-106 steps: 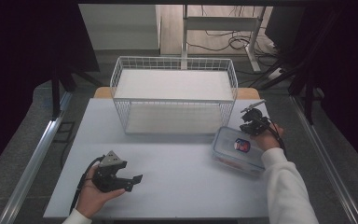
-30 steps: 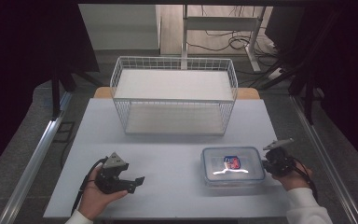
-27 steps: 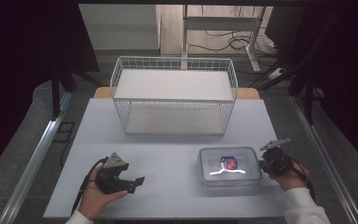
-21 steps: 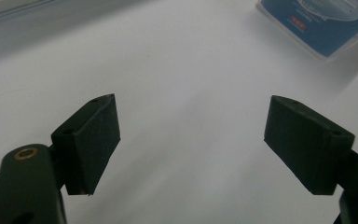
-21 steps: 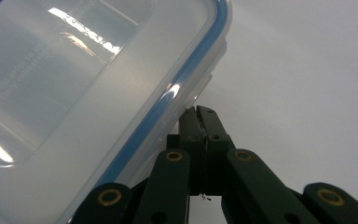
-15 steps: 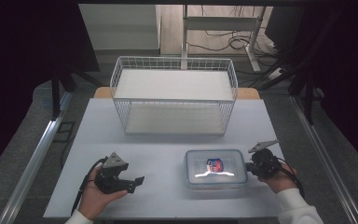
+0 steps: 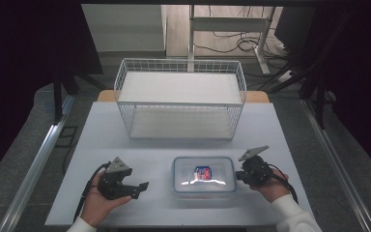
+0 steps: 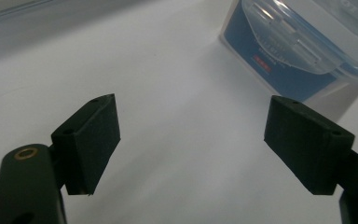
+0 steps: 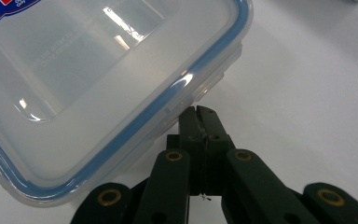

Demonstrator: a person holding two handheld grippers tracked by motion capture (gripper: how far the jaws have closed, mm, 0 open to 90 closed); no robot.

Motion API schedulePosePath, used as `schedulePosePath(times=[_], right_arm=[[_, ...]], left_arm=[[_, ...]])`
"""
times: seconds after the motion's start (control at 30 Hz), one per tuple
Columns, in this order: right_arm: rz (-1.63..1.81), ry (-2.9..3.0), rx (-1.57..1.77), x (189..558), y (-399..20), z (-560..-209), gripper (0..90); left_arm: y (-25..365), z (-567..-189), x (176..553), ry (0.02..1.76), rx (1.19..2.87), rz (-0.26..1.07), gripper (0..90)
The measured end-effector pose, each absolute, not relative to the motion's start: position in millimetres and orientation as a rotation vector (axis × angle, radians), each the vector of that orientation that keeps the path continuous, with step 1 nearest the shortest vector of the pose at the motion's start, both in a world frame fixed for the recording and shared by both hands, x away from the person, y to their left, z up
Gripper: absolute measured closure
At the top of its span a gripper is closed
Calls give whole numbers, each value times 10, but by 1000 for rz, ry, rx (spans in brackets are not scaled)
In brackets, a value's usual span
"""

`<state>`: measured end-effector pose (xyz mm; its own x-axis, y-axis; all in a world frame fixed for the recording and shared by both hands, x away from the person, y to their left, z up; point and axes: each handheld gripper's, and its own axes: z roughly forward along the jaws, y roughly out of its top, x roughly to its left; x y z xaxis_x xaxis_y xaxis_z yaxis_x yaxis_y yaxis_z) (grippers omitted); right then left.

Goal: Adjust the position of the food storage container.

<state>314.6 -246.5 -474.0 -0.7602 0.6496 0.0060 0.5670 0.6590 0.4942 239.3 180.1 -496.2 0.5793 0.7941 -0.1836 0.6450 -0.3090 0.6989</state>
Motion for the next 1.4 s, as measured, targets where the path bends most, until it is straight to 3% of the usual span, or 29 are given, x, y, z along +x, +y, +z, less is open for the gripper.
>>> schedulePosePath(times=[0.7, 1.4], right_arm=[[781, 2703, 889, 3110, -2050, -4799, 889], [836, 2676, 859, 3075, -2122, -4765, 887]], left_arm=[[1825, -4971, 2403, 1155, 2039, 267, 179], [1854, -4958, 2397, 1163, 2012, 278, 177]])
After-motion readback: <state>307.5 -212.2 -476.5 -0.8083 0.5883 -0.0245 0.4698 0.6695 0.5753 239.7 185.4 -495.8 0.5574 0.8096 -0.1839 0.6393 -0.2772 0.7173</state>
